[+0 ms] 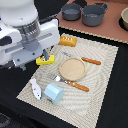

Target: Interact with the objects in diverse but meaningful ways.

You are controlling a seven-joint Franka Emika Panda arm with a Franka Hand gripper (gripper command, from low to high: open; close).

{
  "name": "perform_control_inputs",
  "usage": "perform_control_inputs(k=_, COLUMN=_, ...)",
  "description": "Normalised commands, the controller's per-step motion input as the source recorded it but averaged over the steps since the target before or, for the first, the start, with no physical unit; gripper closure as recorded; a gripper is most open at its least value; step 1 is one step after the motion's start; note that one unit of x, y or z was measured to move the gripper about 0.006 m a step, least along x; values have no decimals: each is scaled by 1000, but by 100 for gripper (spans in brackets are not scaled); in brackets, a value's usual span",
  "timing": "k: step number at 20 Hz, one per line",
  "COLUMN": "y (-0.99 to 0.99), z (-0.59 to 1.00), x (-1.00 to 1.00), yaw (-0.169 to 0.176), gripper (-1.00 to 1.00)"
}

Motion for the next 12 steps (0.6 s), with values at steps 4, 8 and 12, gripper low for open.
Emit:
perform_control_inputs(k=4, y=-571, z=-206, x=354, yaw=-112, gripper=-100)
perform_control_inputs(k=8, y=-532, z=-305, x=204, yaw=-73, gripper=-100)
perform_control_inputs(k=12, y=-162, z=-279, x=-220, yaw=-3, gripper=-100)
